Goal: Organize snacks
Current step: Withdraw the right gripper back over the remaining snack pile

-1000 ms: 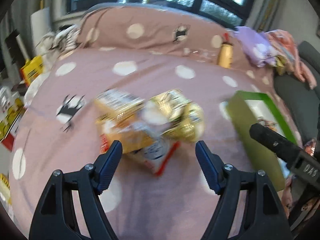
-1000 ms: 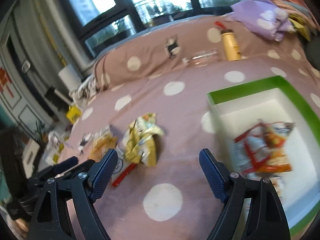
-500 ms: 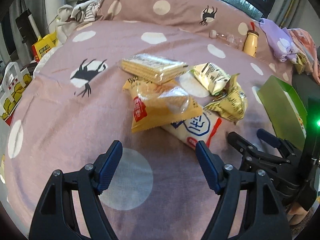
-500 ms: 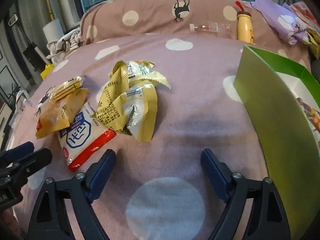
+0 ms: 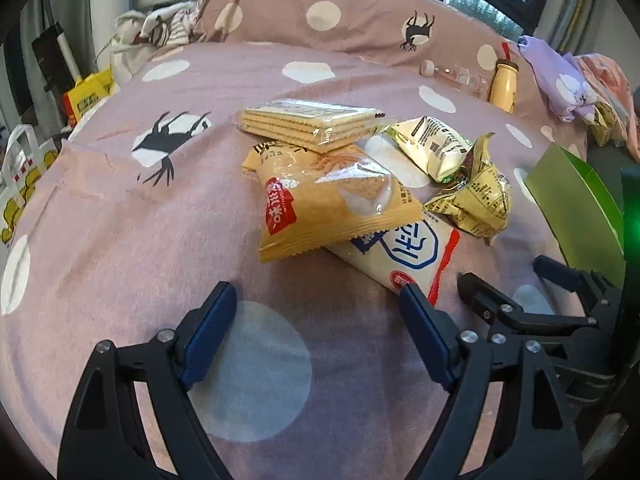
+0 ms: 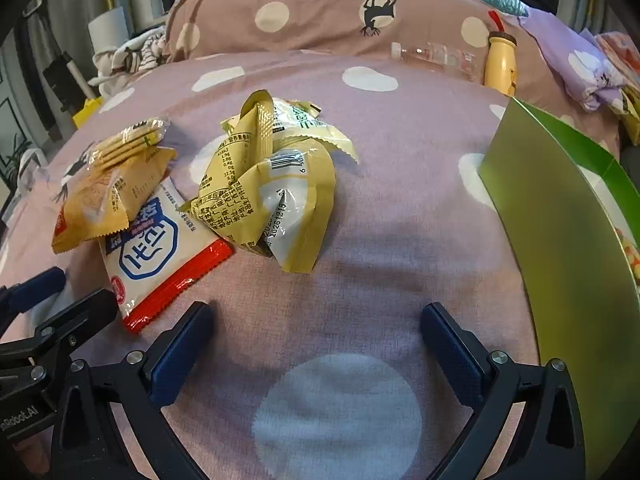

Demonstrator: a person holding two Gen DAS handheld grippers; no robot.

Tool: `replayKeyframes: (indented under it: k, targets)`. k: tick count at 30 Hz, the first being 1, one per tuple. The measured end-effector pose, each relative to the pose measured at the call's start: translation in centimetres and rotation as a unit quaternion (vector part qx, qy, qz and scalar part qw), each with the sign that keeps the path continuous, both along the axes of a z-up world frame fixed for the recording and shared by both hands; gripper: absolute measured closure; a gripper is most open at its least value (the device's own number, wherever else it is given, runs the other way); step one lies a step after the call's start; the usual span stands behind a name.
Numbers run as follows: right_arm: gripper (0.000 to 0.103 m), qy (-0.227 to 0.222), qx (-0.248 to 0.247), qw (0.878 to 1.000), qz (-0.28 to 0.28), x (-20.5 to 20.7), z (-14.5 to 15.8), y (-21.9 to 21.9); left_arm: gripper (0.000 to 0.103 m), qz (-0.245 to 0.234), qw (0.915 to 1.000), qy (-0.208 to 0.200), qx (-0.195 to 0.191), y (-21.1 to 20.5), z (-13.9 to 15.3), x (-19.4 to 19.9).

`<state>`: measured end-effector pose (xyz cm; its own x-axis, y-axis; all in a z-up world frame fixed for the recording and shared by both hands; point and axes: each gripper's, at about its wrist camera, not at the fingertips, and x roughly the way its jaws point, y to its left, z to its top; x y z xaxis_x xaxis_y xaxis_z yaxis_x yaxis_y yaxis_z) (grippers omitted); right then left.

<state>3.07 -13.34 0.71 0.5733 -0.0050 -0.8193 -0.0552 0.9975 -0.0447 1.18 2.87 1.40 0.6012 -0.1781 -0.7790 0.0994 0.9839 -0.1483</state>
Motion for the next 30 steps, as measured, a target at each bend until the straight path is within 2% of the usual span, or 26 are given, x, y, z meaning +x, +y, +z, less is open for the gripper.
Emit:
replayKeyframes:
  k: [9, 30]
  targets:
    - [0.000, -0.001, 0.002, 1.000, 0.000, -0.11, 0.02, 0.06, 0.013, -0.006, 0.9999, -0.004, -0.008, 0.17, -0.18, 0.06]
    - [0.000, -0.001, 0.001, 1.000, -0.001, -0.07, -0.04, 0.02, 0.012, -0.005, 0.9999, -0.004, -0.008, 0.14, -0.18, 0.09]
